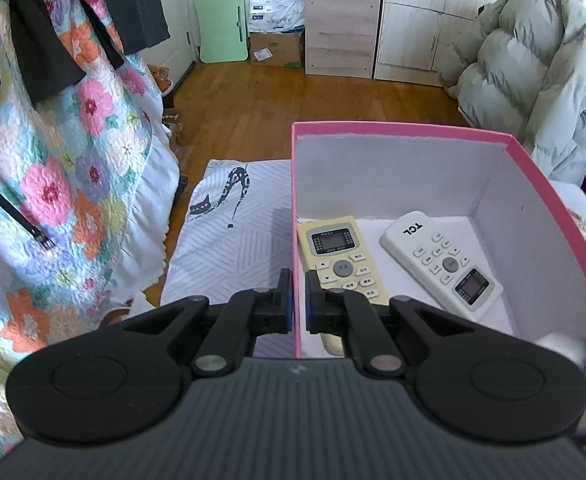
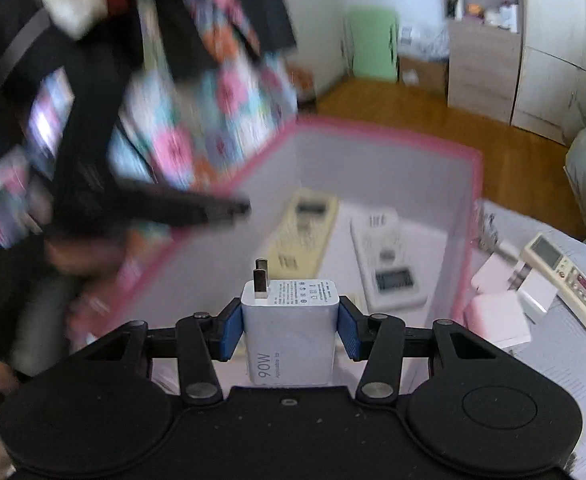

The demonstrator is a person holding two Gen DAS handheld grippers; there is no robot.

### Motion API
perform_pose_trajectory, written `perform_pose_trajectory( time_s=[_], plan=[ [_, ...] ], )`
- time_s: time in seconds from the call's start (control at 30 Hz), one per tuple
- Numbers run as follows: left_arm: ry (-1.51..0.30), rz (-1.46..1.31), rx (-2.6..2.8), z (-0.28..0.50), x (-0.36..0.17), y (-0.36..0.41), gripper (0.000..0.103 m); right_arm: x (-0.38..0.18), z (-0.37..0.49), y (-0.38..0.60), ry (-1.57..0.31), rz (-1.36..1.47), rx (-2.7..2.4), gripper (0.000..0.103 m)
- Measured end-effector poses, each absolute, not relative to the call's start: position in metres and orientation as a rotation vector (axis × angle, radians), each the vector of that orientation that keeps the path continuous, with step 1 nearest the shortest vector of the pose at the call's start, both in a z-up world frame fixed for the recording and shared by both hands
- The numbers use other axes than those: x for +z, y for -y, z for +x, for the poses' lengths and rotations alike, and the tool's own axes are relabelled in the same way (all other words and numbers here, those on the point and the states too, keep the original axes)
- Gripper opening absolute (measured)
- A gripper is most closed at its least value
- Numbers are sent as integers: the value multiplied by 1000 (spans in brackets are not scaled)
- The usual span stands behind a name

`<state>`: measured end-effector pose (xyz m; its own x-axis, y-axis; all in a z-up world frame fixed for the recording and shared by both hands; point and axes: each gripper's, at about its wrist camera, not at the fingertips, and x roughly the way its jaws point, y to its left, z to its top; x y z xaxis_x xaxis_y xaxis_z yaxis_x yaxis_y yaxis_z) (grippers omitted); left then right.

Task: Organize rigid objects
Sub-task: 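Lift the large charger with the right gripper and carry it over the box, then lower the large charger into the pink box and open the right gripper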

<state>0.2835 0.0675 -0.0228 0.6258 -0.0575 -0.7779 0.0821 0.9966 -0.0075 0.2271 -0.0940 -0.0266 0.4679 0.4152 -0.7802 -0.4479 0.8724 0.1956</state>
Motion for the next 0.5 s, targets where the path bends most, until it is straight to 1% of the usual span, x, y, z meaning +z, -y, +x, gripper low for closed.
perform_pose_trajectory(
  time_s=[0.17,0.3,0.5],
  plan=[
    [-889,16,-91,283,-24,-70,5,-47,242,72,-1093,-128,630,54],
    [-887,41,-87,283,-24,-68,5,-63,254,62,-1252,-126,633,54],
    [-877,40,-86,280,-23,-66,5,-79,269,35,-1382,-99,614,54]
  ],
)
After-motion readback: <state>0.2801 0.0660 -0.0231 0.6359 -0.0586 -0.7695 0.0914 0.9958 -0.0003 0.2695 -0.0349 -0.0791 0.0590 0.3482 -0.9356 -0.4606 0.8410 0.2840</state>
